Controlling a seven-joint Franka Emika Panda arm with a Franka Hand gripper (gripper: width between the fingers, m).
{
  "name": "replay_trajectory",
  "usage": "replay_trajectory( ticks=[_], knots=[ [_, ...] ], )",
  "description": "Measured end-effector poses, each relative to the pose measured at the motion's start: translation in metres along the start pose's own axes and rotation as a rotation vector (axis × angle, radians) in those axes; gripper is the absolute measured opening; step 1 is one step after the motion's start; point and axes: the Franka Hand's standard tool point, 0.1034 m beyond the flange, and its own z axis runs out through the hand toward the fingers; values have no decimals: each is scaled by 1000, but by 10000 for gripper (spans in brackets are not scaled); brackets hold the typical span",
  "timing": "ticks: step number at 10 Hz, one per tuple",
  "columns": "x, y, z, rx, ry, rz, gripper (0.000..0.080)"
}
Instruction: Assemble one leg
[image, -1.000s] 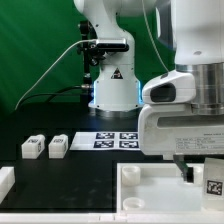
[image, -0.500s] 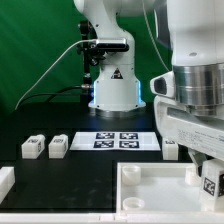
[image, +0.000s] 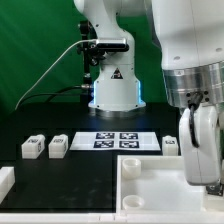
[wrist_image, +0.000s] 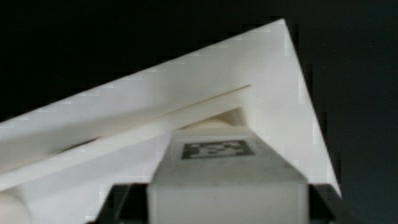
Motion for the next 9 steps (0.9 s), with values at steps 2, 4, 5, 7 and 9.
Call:
replay_trajectory(
  ticks=[2,4,5,7,9],
  knots=[
    [0,1,1,-2,1,-7,475],
    [-3,14,0,-16,-5,-60,637],
    [-6,16,-7,-7,-18,-73,648],
    [-9,17,-15,0,-27,-80,648],
    [-8,17,-13,-2,-26,-80,648]
  ],
)
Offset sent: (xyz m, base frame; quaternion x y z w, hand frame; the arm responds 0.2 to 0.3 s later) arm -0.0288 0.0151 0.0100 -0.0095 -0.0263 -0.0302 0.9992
